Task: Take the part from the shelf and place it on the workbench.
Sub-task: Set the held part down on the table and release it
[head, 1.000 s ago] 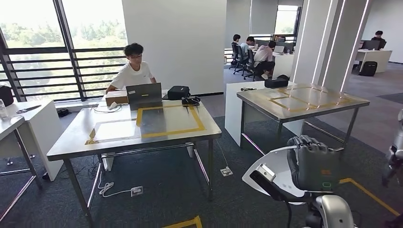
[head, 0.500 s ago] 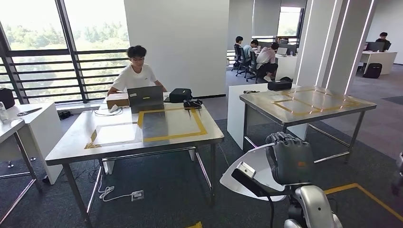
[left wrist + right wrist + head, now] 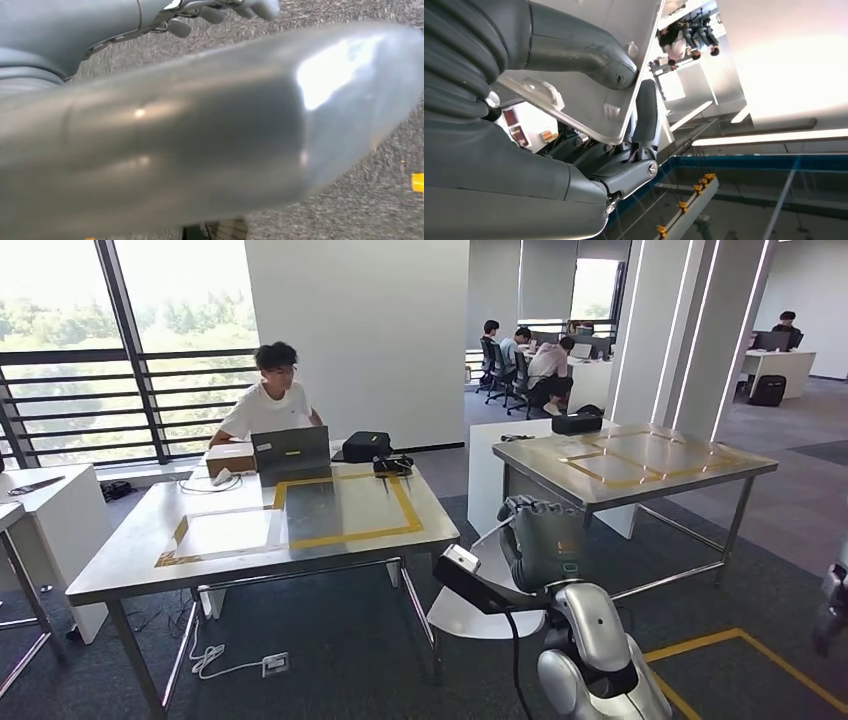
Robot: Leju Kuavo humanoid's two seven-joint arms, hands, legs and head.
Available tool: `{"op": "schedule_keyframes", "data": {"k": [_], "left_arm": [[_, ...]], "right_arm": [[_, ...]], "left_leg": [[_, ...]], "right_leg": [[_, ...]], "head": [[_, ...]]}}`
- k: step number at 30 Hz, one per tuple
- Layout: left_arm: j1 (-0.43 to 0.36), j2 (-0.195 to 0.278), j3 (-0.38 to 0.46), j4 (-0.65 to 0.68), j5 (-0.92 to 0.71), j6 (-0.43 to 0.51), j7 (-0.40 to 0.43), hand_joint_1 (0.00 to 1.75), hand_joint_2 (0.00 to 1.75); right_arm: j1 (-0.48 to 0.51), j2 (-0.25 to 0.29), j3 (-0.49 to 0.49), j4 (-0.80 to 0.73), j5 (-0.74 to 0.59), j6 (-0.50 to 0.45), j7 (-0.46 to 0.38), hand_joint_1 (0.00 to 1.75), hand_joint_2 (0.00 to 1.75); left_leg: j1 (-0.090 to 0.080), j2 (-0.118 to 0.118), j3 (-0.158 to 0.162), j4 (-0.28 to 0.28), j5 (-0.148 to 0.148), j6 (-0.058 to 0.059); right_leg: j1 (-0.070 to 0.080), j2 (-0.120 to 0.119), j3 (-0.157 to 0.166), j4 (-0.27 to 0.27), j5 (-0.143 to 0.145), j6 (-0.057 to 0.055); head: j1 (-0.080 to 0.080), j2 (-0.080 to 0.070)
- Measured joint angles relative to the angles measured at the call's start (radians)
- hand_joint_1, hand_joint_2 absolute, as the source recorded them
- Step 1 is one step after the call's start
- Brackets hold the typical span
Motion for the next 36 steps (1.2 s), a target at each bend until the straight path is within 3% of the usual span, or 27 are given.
{"op": "schedule_keyframes", "data": {"k": [2, 4, 7, 8, 9, 10, 12, 14, 16, 19, 20, 22, 23, 24, 25, 27, 28, 29, 33, 35, 36], "left_arm": [[0.000, -0.001, 0.000, 0.000, 0.001, 0.000, -0.001, 0.00, 0.00], [0.000, -0.001, 0.000, 0.000, 0.002, 0.000, -0.002, 0.00, 0.00], [0.000, 0.000, 0.000, 0.000, 0.007, 0.000, -0.002, 0.00, 0.00], [0.001, -0.001, 0.000, 0.000, 0.010, 0.000, -0.002, 0.00, 0.00], [0.002, -0.001, 0.000, 0.000, 0.012, 0.000, -0.002, 0.00, 0.00], [0.004, -0.002, 0.001, 0.001, 0.014, 0.000, -0.002, 0.00, 0.00], [0.006, -0.003, 0.001, 0.001, 0.016, 0.000, -0.002, 0.00, 0.00], [0.006, -0.003, 0.001, 0.001, 0.016, 0.001, -0.002, 0.00, 0.00], [0.006, -0.003, 0.001, 0.002, 0.016, 0.003, -0.003, 0.00, 0.00], [0.007, -0.003, 0.001, 0.001, 0.017, 0.003, -0.008, 0.00, 0.00], [0.007, -0.002, 0.002, 0.001, 0.017, 0.003, -0.010, 0.00, 0.00], [0.007, -0.002, 0.001, 0.001, 0.017, 0.003, -0.013, 0.00, 0.00], [0.009, -0.002, 0.001, 0.001, 0.017, 0.003, -0.013, 0.00, 0.00], [0.011, -0.001, 0.002, 0.001, 0.017, 0.003, -0.013, 0.00, 0.00], [0.014, -0.001, 0.002, 0.001, 0.017, 0.003, -0.013, 0.00, 0.00], [0.016, 0.001, 0.002, 0.001, 0.015, 0.003, -0.012, 0.00, 0.00], [0.017, 0.001, 0.002, 0.002, 0.014, 0.003, -0.012, 0.00, 0.00], [0.016, 0.002, 0.002, 0.002, 0.014, 0.003, -0.011, 0.00, 0.00], [0.016, 0.001, 0.001, 0.003, 0.012, 0.002, -0.010, 0.00, 0.00], [0.016, 0.001, 0.002, 0.003, 0.012, 0.002, -0.010, 0.00, 0.00], [0.016, 0.002, 0.002, 0.003, 0.012, 0.002, -0.010, 0.00, 0.00]], "right_arm": [[-0.022, 0.010, 0.002, 0.036, -0.007, -0.003, 0.000, 1.40, 1.75], [-0.046, 0.016, 0.004, 0.066, -0.012, -0.005, 0.000, 1.40, 1.75], [-0.079, 0.020, 0.006, 0.123, -0.021, -0.009, -0.001, 1.40, 1.75], [-0.085, 0.021, 0.006, 0.144, -0.026, -0.010, -0.002, 1.40, 1.75], [-0.088, 0.021, 0.006, 0.162, -0.028, -0.012, -0.003, 1.40, 1.75], [-0.092, 0.021, 0.006, 0.176, -0.030, -0.014, -0.005, 1.40, 1.75], [-0.102, 0.021, 0.006, 0.198, -0.032, -0.023, -0.007, 1.40, 1.75], [-0.111, 0.021, 0.007, 0.217, -0.036, -0.034, -0.008, 1.40, 1.75], [-0.113, 0.020, 0.007, 0.231, -0.040, -0.044, -0.009, 1.40, 1.75], [-0.114, 0.017, 0.007, 0.242, -0.039, -0.052, -0.007, 1.40, 1.75], [-0.116, 0.016, 0.007, 0.245, -0.037, -0.053, -0.005, 1.40, 1.75], [-0.115, 0.014, 0.007, 0.252, -0.035, -0.054, -0.004, 1.40, 1.75], [-0.112, 0.012, 0.007, 0.255, -0.036, -0.055, -0.005, 1.40, 1.75], [-0.108, 0.009, 0.007, 0.258, -0.037, -0.055, -0.005, 1.40, 1.75], [-0.105, 0.006, 0.007, 0.259, -0.037, -0.056, -0.006, 1.40, 1.75], [-0.102, 0.000, 0.007, 0.261, -0.038, -0.058, -0.006, 1.40, 1.75], [-0.102, -0.002, 0.007, 0.261, -0.036, -0.060, -0.005, 1.40, 1.75], [-0.103, -0.005, 0.007, 0.261, -0.033, -0.060, -0.004, 1.40, 1.75], [-0.099, -0.016, 0.007, 0.262, -0.023, -0.063, 0.004, 1.40, 1.75], [-0.100, -0.021, 0.007, 0.262, -0.022, -0.066, 0.006, 1.40, 1.75], [-0.098, -0.024, 0.007, 0.262, -0.023, -0.067, 0.006, 1.40, 1.75]], "left_leg": [[0.003, -0.001, 0.004, -0.008, -0.004, 0.009], [0.008, -0.001, 0.013, -0.015, -0.007, 0.021], [0.010, -0.001, 0.025, -0.015, -0.019, 0.033], [0.010, -0.001, 0.030, -0.015, -0.024, 0.034], [0.010, -0.002, 0.036, -0.013, -0.030, 0.033], [0.010, -0.003, 0.044, -0.012, -0.037, 0.032], [0.010, -0.005, 0.060, -0.010, -0.053, 0.026], [0.007, -0.005, 0.070, -0.008, -0.065, 0.015], [0.005, -0.004, 0.075, -0.012, -0.071, 0.003], [0.004, 0.000, 0.070, 0.012, -0.090, -0.012], [0.005, 0.001, 0.047, 0.057, -0.107, -0.016], [0.008, 0.001, -0.033, 0.192, -0.147, -0.022], [0.009, 0.001, -0.073, 0.245, -0.155, -0.024], [0.009, 0.001, -0.097, 0.268, -0.144, -0.026], [0.009, 0.001, -0.102, 0.248, -0.110, -0.026], [0.011, 0.001, -0.064, 0.123, -0.015, -0.023], [0.009, 0.001, -0.036, 0.058, 0.014, -0.021], [0.009, 0.001, -0.016, 0.015, 0.025, -0.015], [0.008, -0.003, 0.011, -0.014, -0.002, 0.019], [0.010, -0.003, 0.027, -0.016, -0.013, 0.032], [0.010, -0.004, 0.033, -0.017, -0.020, 0.037]], "right_leg": [[-0.001, 0.000, 0.002, -0.003, -0.004, 0.011], [-0.002, -0.002, -0.016, 0.036, -0.025, 0.022], [-0.006, -0.003, -0.127, 0.222, -0.087, 0.033], [-0.007, -0.003, -0.161, 0.268, -0.090, 0.035], [-0.008, -0.003, -0.178, 0.276, -0.072, 0.035], [-0.009, -0.003, -0.174, 0.243, -0.035, 0.034], [-0.008, -0.005, -0.124, 0.107, 0.051, 0.027], [-0.003, -0.007, -0.082, 0.012, 0.081, 0.018], [0.002, -0.005, -0.072, -0.003, 0.072, 0.007], [-0.007, -0.002, -0.050, -0.015, 0.065, -0.009], [-0.010, -0.002, -0.040, -0.019, 0.061, -0.014], [-0.011, -0.002, -0.026, -0.020, 0.048, -0.021], [-0.011, -0.001, -0.019, -0.020, 0.041, -0.022], [-0.011, 0.000, -0.010, -0.020, 0.033, -0.021], [-0.011, 0.001, 0.001, -0.019, 0.024, -0.019], [-0.013, 0.003, 0.024, -0.019, 0.005, -0.011], [-0.012, 0.004, 0.032, -0.018, -0.005, -0.005], [-0.010, 0.005, 0.036, -0.019, -0.012, 0.000], [-0.007, 0.006, 0.045, -0.006, -0.017, 0.021], [-0.009, 0.001, 0.009, 0.062, -0.037, 0.029], [-0.009, -0.001, -0.029, 0.124, -0.059, 0.033]], "head": [[0.001, 0.000], [0.003, 0.000], [0.006, 0.000], [0.006, 0.000], [0.006, 0.000], [0.007, 0.000], [0.007, 0.000], [0.005, 0.000], [0.005, 0.000], [0.004, 0.000], [0.002, 0.001], [-0.001, 0.000], [-0.002, 0.001], [-0.002, 0.001], [-0.002, 0.001], [-0.002, 0.001], [-0.003, 0.001], [-0.003, 0.001], [0.001, 0.002], [0.003, 0.002], [0.004, 0.002]]}}
